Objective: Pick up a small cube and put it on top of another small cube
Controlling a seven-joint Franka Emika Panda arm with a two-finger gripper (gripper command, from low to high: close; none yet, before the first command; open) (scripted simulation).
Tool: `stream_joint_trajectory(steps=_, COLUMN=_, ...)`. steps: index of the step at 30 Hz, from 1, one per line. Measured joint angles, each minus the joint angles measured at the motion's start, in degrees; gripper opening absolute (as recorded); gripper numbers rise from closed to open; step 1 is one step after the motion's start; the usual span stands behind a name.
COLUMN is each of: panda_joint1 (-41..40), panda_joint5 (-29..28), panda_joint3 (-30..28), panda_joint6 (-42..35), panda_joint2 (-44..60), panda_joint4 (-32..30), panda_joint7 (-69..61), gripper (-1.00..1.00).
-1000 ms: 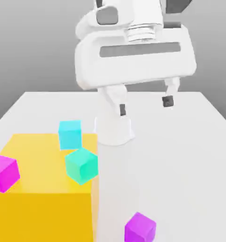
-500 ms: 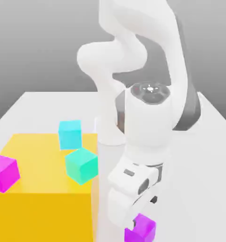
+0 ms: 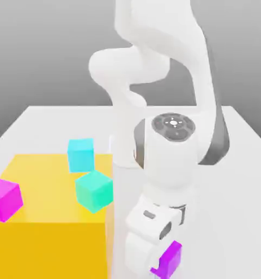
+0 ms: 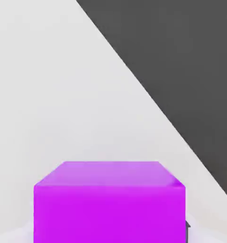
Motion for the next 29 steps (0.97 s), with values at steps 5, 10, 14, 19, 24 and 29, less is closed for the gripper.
stream_joint_trajectory(steps=5, panda_joint1=-1.6, panda_joint5=-3.2, panda_joint3=-6.0, panda_joint6=-2.3, panda_joint2=-2.9, panda_joint4=8.1, panda_joint7=4.2, gripper=-1.00)
stream_joint_trajectory(steps=10, panda_joint1=-5.4, panda_joint5=-4.7, panda_joint3=-11.3, panda_joint6=-12.2, panda_joint2=-7.1, panda_joint4=15.9, panda_joint7=9.2, gripper=-1.00)
stream_joint_trajectory(steps=14, panda_joint1=-9.1, panda_joint5=-5.6, panda_joint3=-15.4, panda_joint6=-22.1, panda_joint2=-10.5, panda_joint4=21.2, panda_joint7=14.3, gripper=-1.00)
stream_joint_trajectory(steps=19, panda_joint1=-13.1, panda_joint5=-5.6, panda_joint3=-17.5, panda_joint6=-34.6, panda_joint2=-14.0, panda_joint4=25.6, panda_joint7=20.8, gripper=-1.00)
stream_joint_trajectory(steps=24, panda_joint1=-14.0, panda_joint5=-2.8, panda_joint3=-16.4, panda_joint6=-35.6, panda_joint2=-12.8, panda_joint4=22.3, panda_joint7=23.0, gripper=-1.00)
stream_joint_trajectory(steps=29, panda_joint1=-14.0, panda_joint5=-2.3, panda_joint3=-16.4, panda_joint6=-33.4, panda_joint2=-11.9, panda_joint4=20.8, panda_joint7=22.6, gripper=1.00)
